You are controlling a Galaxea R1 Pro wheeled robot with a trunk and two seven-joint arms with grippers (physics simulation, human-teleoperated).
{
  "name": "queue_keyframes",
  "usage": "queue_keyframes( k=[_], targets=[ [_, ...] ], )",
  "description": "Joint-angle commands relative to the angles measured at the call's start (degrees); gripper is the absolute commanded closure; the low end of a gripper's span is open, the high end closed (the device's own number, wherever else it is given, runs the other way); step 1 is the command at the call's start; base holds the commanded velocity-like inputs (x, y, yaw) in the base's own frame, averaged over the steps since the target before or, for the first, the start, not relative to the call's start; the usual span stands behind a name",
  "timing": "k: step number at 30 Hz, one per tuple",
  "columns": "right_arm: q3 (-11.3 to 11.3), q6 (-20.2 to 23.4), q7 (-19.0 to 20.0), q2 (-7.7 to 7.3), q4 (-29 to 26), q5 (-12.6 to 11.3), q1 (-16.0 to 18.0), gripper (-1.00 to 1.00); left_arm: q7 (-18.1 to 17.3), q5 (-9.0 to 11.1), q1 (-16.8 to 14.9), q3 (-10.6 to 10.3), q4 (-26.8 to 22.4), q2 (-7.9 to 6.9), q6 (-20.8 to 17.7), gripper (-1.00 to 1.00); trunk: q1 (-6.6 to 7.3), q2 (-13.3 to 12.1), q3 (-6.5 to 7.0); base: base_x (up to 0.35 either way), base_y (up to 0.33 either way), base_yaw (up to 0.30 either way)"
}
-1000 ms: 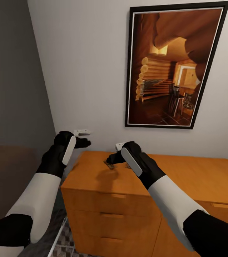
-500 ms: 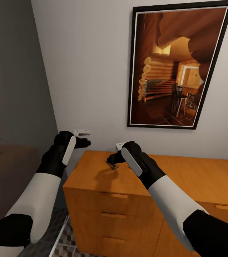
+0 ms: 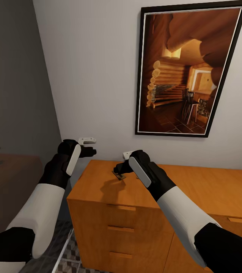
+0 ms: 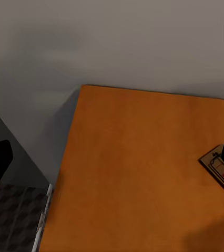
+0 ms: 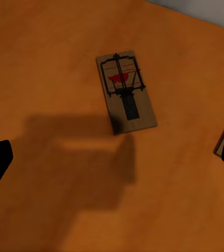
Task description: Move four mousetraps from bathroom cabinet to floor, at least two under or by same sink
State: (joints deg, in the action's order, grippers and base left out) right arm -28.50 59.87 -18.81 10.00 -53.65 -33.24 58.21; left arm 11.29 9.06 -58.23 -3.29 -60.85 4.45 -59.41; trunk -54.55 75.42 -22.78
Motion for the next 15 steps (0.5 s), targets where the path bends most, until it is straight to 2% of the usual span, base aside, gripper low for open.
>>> queue_keyframes(
  k=[1, 11, 15],
  targets=[
    [-0.1, 0.1, -0.6, 0.0, 0.0, -0.6, 0.1, -1.0, 0.6, 0.6, 0.0, -0.1, 0.0, -0.02, -0.2, -1.0, 0.0, 0.0, -0.07, 0.0, 0.0, 0.0],
    [-0.1, 0.1, -0.6, 0.0, 0.0, -0.6, 0.1, -1.0, 0.6, 0.6, 0.0, 0.0, 0.0, -0.03, -0.2, -1.0, 0.0, 0.0, -0.07, 0.003, 0.0, 0.0],
    [-0.2, 0.1, -0.6, 0.0, 0.0, -0.6, 0.1, -1.0, 0.6, 0.6, 0.0, 0.0, 0.0, -0.04, -0.2, -1.0, 0.0, 0.0, -0.07, 0.107, 0.0, 0.0]
  ],
)
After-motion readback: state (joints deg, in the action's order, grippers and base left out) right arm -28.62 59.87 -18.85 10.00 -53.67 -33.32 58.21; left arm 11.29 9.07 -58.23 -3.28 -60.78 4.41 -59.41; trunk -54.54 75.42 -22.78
